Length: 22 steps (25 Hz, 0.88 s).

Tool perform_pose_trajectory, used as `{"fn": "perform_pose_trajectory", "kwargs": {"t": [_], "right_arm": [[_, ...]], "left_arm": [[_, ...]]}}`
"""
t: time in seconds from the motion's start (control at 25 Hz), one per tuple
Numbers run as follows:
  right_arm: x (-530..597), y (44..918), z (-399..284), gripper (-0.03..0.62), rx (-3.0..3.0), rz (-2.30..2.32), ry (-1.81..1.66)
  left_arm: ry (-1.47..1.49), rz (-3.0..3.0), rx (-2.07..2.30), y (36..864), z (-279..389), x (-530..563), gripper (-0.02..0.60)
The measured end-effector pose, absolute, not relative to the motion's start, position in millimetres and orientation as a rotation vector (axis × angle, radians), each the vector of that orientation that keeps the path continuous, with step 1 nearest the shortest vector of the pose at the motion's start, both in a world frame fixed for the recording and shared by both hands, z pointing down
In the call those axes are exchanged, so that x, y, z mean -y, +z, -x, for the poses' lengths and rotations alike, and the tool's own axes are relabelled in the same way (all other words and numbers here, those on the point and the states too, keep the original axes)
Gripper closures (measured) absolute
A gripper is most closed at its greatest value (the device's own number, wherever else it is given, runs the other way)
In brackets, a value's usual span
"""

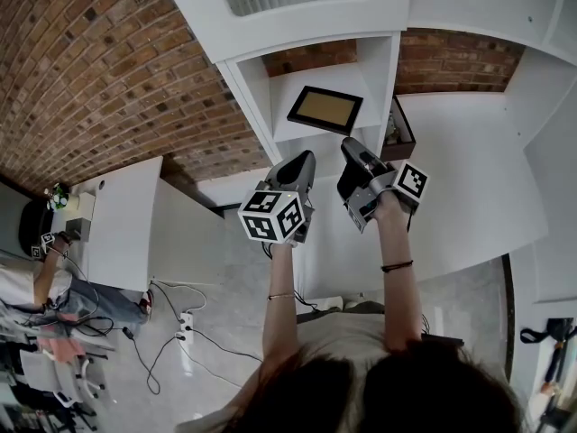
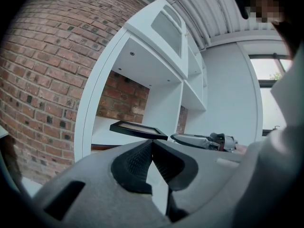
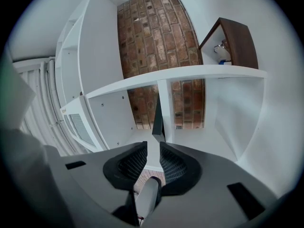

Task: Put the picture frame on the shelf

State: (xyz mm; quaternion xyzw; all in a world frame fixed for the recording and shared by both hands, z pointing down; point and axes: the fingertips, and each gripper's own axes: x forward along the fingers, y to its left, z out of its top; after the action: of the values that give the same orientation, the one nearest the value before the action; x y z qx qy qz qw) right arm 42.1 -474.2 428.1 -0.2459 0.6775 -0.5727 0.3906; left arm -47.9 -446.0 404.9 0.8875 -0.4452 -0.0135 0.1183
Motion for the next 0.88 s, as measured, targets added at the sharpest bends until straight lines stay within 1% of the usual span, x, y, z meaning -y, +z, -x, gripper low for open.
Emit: {"fn": "perform_pose_trajectory", "kwargs": {"t": [0.36, 0.88], "right_arm": [[464.4, 423.7, -45.1, 0.545, -1.720, 0.609, -1.436], [448.7, 419.6, -44.0, 0.570, -1.737, 0.581, -1.420]], "left_arm": [[-0.036, -2.596, 1.291, 405.6, 42.7, 437.8, 0.571], [-0.033, -2.596, 1.270, 409.7, 36.5, 423.7, 0.571]]}}
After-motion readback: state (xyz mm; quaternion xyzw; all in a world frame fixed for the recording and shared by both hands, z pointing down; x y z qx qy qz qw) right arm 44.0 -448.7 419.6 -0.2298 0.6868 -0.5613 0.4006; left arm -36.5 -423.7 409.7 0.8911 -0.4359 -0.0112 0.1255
